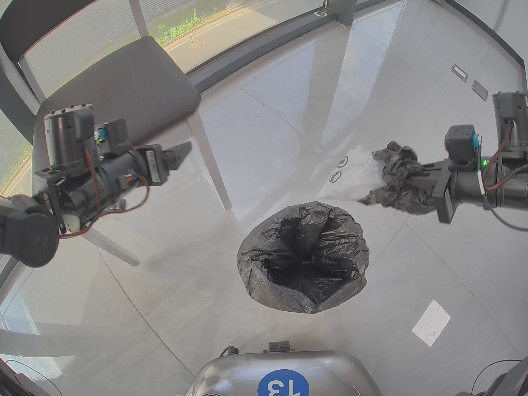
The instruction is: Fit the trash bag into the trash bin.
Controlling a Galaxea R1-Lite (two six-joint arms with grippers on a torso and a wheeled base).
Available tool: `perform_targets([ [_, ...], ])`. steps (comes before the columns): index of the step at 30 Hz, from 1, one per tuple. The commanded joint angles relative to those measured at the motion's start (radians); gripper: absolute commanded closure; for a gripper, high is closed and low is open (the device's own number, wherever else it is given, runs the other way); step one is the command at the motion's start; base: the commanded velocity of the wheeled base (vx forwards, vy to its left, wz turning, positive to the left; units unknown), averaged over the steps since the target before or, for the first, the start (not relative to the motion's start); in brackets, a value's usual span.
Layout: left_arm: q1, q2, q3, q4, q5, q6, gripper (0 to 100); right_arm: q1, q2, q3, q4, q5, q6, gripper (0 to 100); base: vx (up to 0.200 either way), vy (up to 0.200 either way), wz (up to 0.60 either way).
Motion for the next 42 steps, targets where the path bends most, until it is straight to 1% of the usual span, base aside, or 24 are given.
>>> perform_targets([
  [1,0.095,-0.021,-0.008,-0.023,-0.021,0.051,0,0.084,-0.017,0.069,0.008,0.005,0.011,100,0.0,0.0,0.0],
  [2,0.109,-0.022,-0.018,-0.036,-0.022,0.052,0,0.122,-0.019,0.103,0.022,0.006,0.024,100,0.0,0.0,0.0],
  [3,0.112,-0.022,-0.022,-0.038,-0.022,0.048,0,0.141,-0.026,0.12,0.027,0.006,0.029,100,0.0,0.0,0.0],
  [6,0.11,-0.041,-0.022,-0.036,-0.027,0.041,0,0.168,-0.034,0.152,0.03,0.008,0.032,100,0.0,0.0,0.0],
  [8,0.1,-0.047,-0.002,-0.038,-0.047,0.035,0,0.168,-0.036,0.167,0.03,0.008,0.032,100,0.0,0.0,0.0],
  [10,0.072,-0.051,0.022,-0.04,-0.058,0.032,0,0.167,-0.036,0.175,0.03,0.009,0.032,100,0.0,0.0,0.0],
  [11,0.04,-0.057,0.036,-0.043,-0.059,0.031,0,0.165,-0.037,0.181,0.033,0.011,0.032,100,0.0,0.0,0.0],
  [12,0.04,-0.057,0.036,-0.043,-0.059,0.031,0,0.165,-0.037,0.181,0.033,0.011,0.032,100,0.0,0.0,0.0],
  [14,-0.038,-0.062,0.053,-0.041,-0.059,0.012,0,0.165,-0.036,0.185,0.051,0.011,0.032,100,0.0,0.0,0.0],
  [15,-0.061,-0.061,0.056,-0.041,-0.059,0.009,0,0.165,-0.034,0.187,0.059,0.012,0.032,100,0.0,0.0,0.0],
  [17,-0.074,-0.056,0.045,-0.043,-0.061,0.008,0,0.165,-0.031,0.189,0.067,0.011,0.032,100,0.0,0.0,0.0],
  [22,-0.071,-0.05,-0.004,-0.053,-0.073,-0.005,0,0.164,-0.029,0.207,0.067,0.011,0.032,100,0.0,0.0,0.0],
  [26,-0.018,-0.051,-0.06,-0.056,-0.067,-0.069,0,0.162,-0.025,0.219,0.067,0.011,0.032,100,0.0,0.0,0.0],
  [27,-0.018,-0.051,-0.06,-0.056,-0.067,-0.069,0,0.162,-0.025,0.219,0.067,0.011,0.032,100,0.0,0.0,0.0],
  [28,0.017,-0.051,-0.068,-0.056,-0.067,-0.071,0,0.162,-0.023,0.218,0.067,0.011,0.032,100,0.0,0.0,0.0],
  [29,0.017,-0.051,-0.068,-0.056,-0.067,-0.071,0,0.162,-0.023,0.218,0.067,0.011,0.032,100,0.0,0.0,0.0],
  [30,0.06,-0.056,-0.073,-0.064,-0.071,-0.071,0,0.162,-0.005,0.216,0.063,0.011,0.03,100,0.0,0.0,0.0],
  [33,0.11,-0.065,-0.073,-0.089,-0.076,-0.071,0,0.162,0.017,0.207,0.059,0.011,0.032,100,0.0,0.0,0.0],
  [39,0.179,-0.11,-0.053,-0.093,-0.076,-0.071,0,0.161,0.092,0.172,0.047,0.011,0.03,100,0.0,0.0,0.0],
  [42,0.195,-0.119,-0.05,-0.093,-0.078,-0.071,0,0.161,0.125,0.149,0.034,0.011,0.03,100,0.0,0.0,0.0],
])
